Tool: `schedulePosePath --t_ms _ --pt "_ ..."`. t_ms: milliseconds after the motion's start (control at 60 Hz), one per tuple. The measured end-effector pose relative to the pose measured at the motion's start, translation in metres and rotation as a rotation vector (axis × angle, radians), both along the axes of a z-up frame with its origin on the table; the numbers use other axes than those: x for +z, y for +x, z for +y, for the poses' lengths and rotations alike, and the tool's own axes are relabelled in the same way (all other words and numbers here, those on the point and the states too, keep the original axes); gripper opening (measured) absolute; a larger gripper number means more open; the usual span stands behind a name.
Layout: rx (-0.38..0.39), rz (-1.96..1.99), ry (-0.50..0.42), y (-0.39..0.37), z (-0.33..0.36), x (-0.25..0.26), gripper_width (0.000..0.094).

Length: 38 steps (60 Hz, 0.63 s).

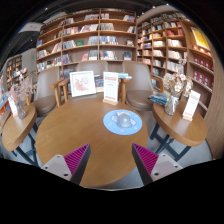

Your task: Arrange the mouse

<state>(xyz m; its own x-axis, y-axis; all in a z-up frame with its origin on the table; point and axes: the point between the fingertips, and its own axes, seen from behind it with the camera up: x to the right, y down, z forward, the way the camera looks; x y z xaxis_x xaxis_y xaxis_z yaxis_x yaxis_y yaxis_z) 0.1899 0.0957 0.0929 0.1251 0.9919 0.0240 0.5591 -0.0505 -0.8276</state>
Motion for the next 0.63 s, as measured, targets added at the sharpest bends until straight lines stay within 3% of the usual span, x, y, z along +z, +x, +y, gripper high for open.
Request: schedulePosePath --t_ms 250,633 --pt "0.04 -0.012 -0.003 0.049 -0.029 -0.004 0.0848" --pt "0.074 0.042 0.049 0.064 -0.041 0.01 0.0853"
